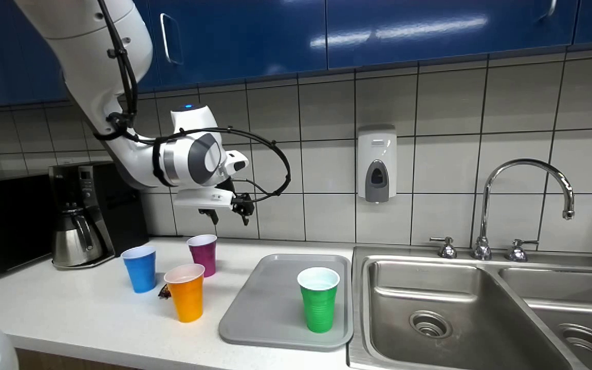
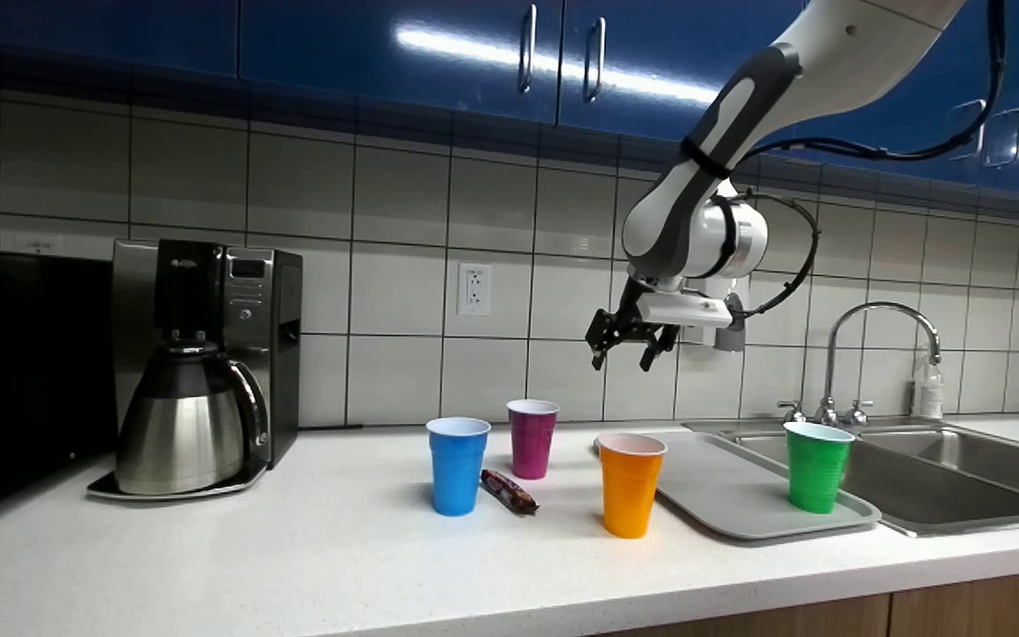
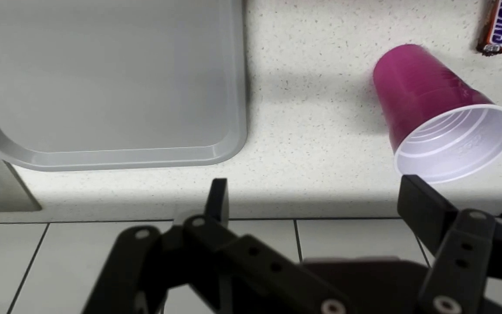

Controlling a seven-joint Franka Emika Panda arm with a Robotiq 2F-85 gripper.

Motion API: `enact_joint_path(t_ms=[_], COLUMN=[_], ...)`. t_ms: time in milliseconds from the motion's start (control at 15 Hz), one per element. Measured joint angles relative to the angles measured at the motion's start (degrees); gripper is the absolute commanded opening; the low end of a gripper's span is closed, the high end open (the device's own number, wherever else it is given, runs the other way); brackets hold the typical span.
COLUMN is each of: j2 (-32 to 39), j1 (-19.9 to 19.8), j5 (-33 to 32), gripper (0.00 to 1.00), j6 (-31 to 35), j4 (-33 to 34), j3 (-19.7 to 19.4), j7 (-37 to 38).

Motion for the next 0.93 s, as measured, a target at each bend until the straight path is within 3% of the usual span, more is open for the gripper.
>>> enact_joint_path(t_ms=[933], j2=[-2.4], j1=[-2.6], j5=[0.0], gripper=[1.0], j6=[0.0], j4=[-2.5], j3=[-3.2], j7=[0.0])
